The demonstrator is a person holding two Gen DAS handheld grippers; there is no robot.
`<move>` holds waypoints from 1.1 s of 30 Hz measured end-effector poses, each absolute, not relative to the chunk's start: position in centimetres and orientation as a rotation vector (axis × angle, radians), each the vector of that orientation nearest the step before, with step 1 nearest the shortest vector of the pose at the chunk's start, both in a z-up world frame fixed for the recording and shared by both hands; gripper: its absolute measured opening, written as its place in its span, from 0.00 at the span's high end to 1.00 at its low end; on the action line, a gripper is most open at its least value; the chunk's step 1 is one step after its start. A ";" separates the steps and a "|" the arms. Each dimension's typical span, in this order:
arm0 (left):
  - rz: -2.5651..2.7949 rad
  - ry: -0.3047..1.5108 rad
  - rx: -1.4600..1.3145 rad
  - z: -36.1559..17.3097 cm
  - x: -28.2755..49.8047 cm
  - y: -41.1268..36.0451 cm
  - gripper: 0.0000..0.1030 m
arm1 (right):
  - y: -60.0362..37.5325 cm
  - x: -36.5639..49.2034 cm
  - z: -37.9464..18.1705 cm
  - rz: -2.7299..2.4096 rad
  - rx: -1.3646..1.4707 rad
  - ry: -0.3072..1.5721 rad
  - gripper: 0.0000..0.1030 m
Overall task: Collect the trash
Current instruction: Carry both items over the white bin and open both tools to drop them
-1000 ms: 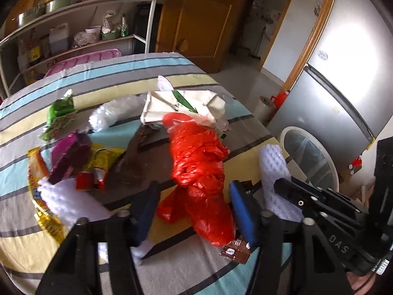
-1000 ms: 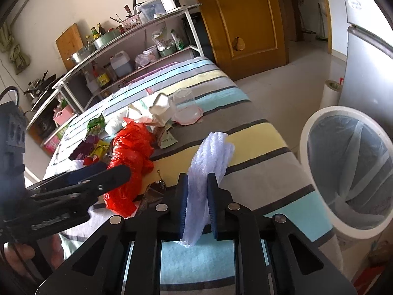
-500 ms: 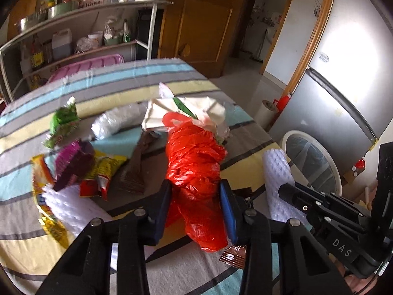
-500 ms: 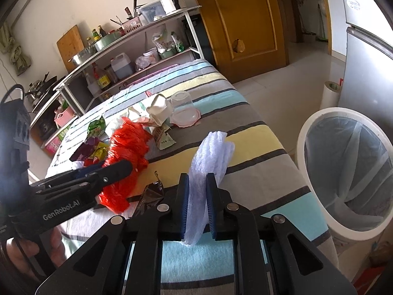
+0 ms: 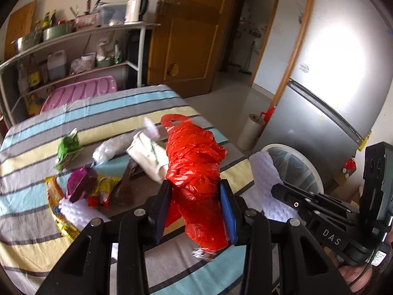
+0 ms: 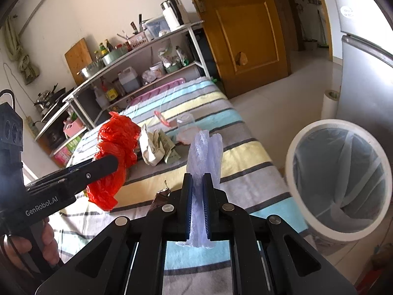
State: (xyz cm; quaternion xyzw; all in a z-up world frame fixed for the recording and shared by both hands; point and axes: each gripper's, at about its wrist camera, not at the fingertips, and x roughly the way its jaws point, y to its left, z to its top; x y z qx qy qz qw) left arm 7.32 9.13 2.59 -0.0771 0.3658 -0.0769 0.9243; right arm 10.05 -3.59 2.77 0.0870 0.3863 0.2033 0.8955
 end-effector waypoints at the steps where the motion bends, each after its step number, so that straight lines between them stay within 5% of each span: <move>1: -0.169 0.750 -0.156 2.8 7.5 8.7 0.61 | -4.1 10.0 3.1 0.412 0.182 0.791 0.92; 14: -0.384 0.790 -0.099 2.6 12.2 -1.1 0.61 | -13.9 11.3 5.5 0.230 0.220 0.748 0.92; 33: -0.503 0.984 -0.021 -3.3 18.0 -12.8 0.58 | -23.9 15.6 -0.2 0.024 0.203 0.894 0.91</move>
